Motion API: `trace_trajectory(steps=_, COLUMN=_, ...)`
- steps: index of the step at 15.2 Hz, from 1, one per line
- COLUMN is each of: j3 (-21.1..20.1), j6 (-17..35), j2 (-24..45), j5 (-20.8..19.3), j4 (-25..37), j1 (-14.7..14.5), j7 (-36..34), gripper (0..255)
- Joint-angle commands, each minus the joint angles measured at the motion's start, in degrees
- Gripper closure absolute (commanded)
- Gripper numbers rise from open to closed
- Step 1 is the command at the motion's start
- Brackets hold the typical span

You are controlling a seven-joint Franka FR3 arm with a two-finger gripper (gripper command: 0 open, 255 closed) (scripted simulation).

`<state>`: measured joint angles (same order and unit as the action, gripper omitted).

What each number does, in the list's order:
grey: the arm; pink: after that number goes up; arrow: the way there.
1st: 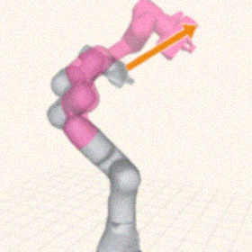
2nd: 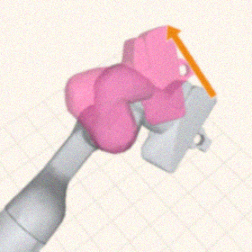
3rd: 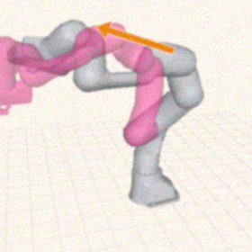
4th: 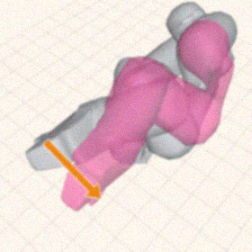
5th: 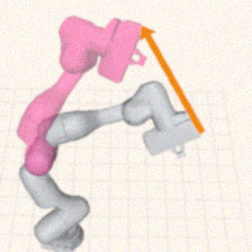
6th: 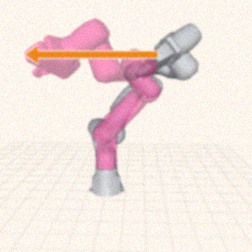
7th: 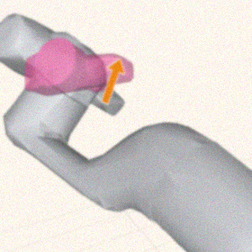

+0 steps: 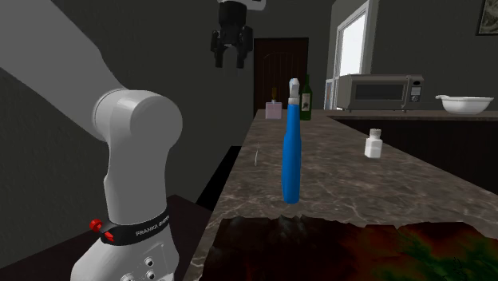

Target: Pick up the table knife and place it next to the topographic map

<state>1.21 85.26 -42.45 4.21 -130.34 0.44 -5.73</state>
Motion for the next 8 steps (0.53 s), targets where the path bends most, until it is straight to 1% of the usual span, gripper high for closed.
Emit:
trace_trajectory(steps=1, j3=0.0, j6=0.0, j2=0.0, j5=0.0, j4=0.0, j1=0.0, j7=0.0, gripper=0)
trace_trajectory(steps=8, j3=3.4, j6=13.3, j2=4.4, j5=-4.5, j4=-9.3, j1=-3.1, j7=14.7, gripper=0)
